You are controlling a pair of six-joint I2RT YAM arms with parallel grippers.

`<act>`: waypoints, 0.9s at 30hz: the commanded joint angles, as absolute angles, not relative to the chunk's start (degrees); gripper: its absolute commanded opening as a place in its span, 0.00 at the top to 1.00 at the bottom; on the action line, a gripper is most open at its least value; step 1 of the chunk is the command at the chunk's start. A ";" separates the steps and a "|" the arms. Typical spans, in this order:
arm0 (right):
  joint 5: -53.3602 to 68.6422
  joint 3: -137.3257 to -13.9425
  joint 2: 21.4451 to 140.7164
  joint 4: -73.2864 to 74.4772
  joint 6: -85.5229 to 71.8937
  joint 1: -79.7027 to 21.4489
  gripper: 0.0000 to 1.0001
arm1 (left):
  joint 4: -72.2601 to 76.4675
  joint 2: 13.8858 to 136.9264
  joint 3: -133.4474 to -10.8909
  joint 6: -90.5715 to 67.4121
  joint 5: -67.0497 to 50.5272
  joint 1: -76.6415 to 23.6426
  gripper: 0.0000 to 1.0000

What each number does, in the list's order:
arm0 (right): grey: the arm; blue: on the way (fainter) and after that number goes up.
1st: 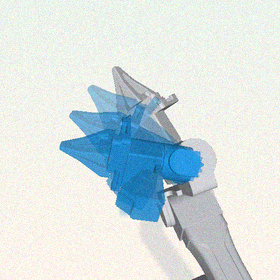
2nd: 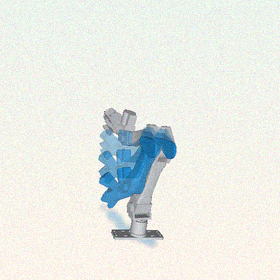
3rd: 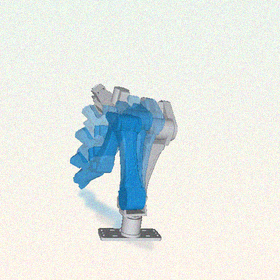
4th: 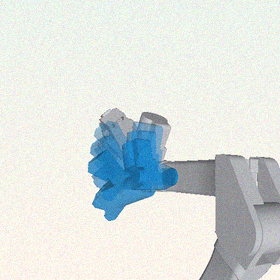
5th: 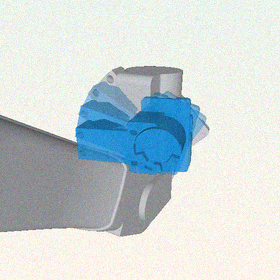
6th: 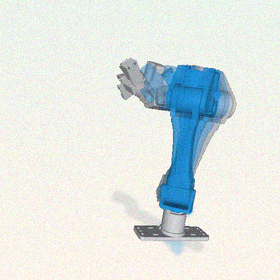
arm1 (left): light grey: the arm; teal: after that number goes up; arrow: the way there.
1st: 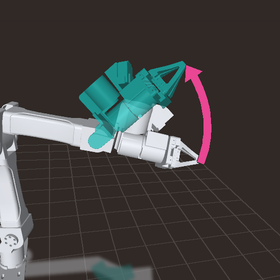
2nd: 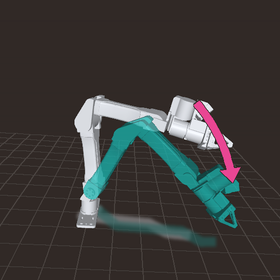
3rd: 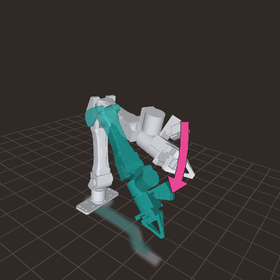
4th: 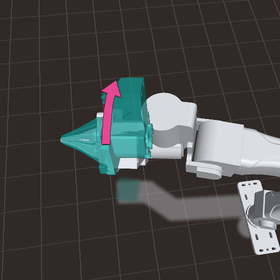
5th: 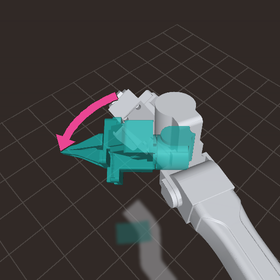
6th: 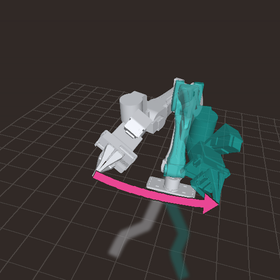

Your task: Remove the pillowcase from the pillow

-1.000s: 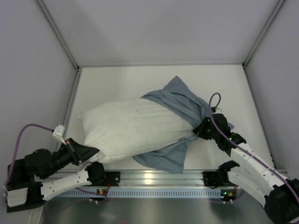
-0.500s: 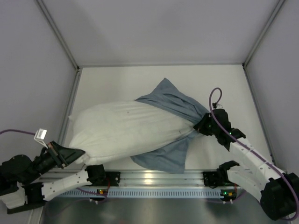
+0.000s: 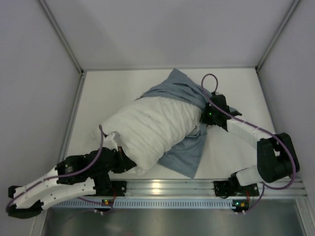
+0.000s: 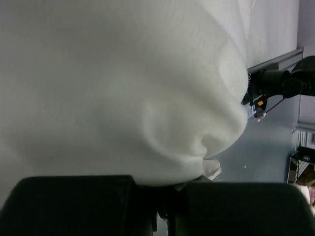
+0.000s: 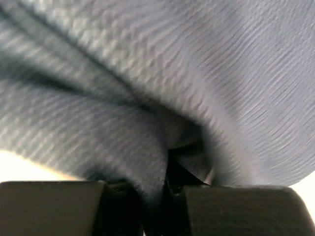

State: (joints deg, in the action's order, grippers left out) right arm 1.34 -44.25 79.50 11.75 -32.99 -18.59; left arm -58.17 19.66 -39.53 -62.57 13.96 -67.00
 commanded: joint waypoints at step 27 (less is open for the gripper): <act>-9.00 -55.75 63.42 26.72 -28.12 -27.95 0.00 | -15.71 56.79 -51.66 -41.49 -0.90 -73.83 0.01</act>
